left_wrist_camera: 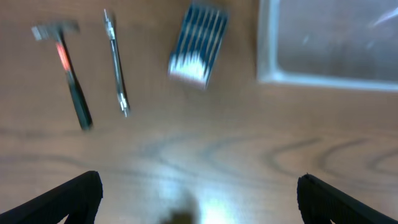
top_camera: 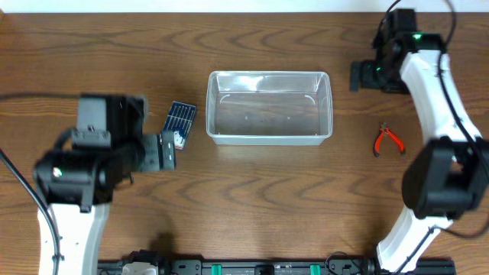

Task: Pack container
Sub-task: 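Move left gripper over the blue screwdriver set case and lower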

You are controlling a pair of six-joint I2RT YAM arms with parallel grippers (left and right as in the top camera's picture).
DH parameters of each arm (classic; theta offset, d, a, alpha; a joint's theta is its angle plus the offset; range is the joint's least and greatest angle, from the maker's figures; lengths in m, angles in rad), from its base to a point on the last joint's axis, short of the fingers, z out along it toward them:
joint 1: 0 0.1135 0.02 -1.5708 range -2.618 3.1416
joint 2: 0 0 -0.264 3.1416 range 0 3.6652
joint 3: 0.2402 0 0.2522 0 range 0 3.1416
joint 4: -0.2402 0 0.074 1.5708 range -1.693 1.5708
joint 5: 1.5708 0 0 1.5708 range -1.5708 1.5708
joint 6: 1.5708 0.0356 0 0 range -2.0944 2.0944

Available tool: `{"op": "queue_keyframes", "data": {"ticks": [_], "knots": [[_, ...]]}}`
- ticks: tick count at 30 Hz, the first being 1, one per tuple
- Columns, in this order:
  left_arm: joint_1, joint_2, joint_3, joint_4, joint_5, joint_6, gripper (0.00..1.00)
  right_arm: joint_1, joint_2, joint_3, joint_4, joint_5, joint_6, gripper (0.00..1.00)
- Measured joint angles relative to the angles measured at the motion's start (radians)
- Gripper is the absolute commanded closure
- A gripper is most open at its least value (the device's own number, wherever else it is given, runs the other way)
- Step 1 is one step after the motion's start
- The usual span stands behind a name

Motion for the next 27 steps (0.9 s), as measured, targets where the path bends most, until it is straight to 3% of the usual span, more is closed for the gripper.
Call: {"op": "queue_keyframes", "data": {"ticks": [5, 13, 27], "knots": [[0.000, 0.184, 0.163, 0.022, 0.000, 0.073, 0.02, 0.000, -0.206, 0.036, -0.102, 0.037, 0.008, 0.01], [0.008, 0.519, 0.181, 0.161, -0.001, 0.193, 0.02, 0.000, -0.510, 0.058, -0.170, 0.053, 0.012, 0.01], [0.071, 0.780, 0.154, 0.227, -0.001, 0.309, 0.02, 0.000, -0.544, 0.059, -0.227, 0.070, 0.003, 0.01]]}}
